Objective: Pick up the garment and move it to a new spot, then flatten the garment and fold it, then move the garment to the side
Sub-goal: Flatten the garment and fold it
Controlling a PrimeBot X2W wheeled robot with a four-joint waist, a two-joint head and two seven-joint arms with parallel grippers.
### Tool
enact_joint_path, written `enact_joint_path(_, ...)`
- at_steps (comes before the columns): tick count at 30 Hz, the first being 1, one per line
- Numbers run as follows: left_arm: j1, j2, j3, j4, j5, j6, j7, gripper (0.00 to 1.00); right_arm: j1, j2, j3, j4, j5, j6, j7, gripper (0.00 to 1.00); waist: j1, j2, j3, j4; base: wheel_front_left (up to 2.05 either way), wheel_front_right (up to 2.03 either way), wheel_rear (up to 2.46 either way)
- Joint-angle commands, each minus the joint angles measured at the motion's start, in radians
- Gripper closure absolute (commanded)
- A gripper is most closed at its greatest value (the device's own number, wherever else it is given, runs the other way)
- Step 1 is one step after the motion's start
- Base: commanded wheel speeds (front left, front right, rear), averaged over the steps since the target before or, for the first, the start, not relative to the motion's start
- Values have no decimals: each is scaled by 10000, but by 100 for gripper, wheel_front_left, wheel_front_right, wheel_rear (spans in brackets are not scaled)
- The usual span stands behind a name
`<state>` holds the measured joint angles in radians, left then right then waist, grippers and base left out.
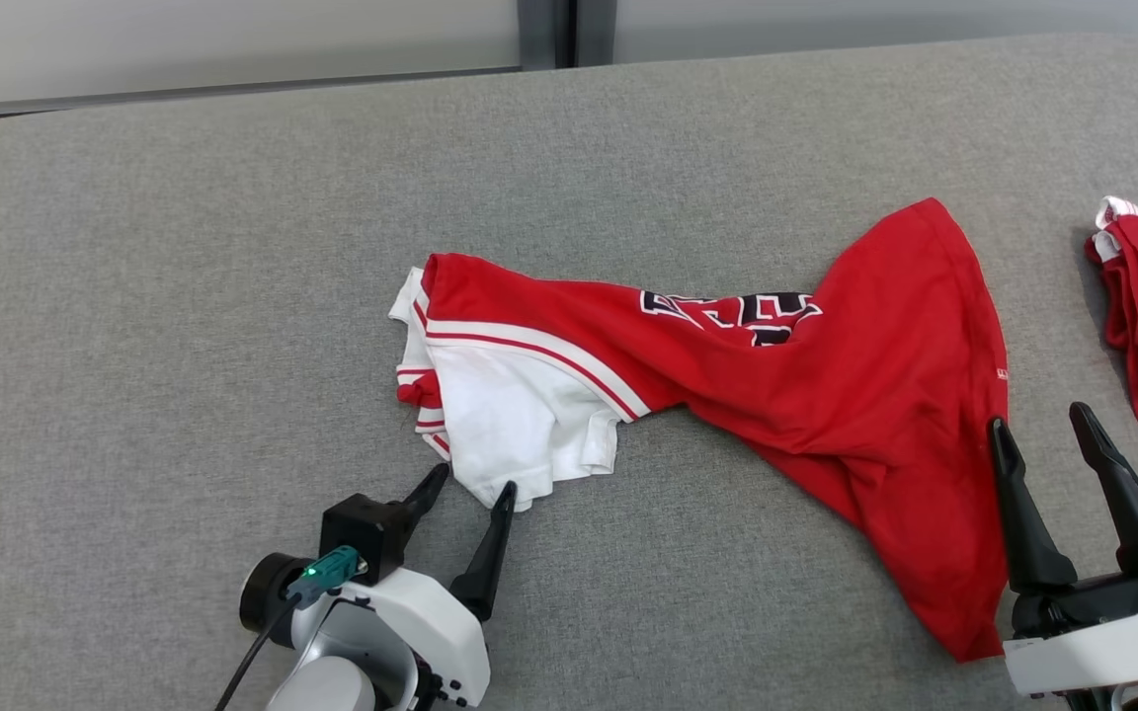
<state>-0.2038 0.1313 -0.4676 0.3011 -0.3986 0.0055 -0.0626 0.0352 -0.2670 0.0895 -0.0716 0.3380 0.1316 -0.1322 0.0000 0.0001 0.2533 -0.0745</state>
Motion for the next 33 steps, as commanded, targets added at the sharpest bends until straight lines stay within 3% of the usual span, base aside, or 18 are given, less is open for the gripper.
enact_joint_path(1,-240,-47,-42,347,-68,-126,-32,0,-155,28,-11,76,53,-18,-66,0,0,-1,97,-60,0,0,0)
enact_joint_path(6,-519,-175,-106,1242,-149,-200,-171,0,-199,26,34,160,136,-18,-136,0,0,-1,186,-107,0,0,0)
enact_joint_path(7,-537,-187,-108,1343,-150,-198,-232,4,-217,22,42,181,137,-18,-156,0,0,-1,197,-109,0,0,0)
enact_joint_path(9,-561,-207,-101,1509,-144,-158,-349,53,-269,12,44,228,184,-18,-188,0,0,-1,203,-91,0,0,0)
enact_joint_path(10,-568,-214,-114,1553,-139,-142,-382,69,-282,18,55,251,212,-18,-198,0,0,-1,199,-81,0,0,0)
enact_joint_path(11,-566,-218,-134,1576,-115,-116,-433,100,-285,24,57,283,234,-18,-204,0,0,-1,195,-64,0,0,0)
enact_joint_path(23,-138,161,-275,412,304,418,-653,100,-30,-236,-452,2016,430,-17,55,0,0,-1,308,238,0,0,0)
enact_joint_path(30,-382,285,-396,-199,459,506,-541,100,-913,-593,110,2983,623,-18,216,0,0,-1,711,606,0,0,0)
enact_joint_path(33,-430,295,-410,-272,439,542,-520,100,-1036,-690,243,3151,702,-20,260,11,0,-1,765,686,0,0,0)
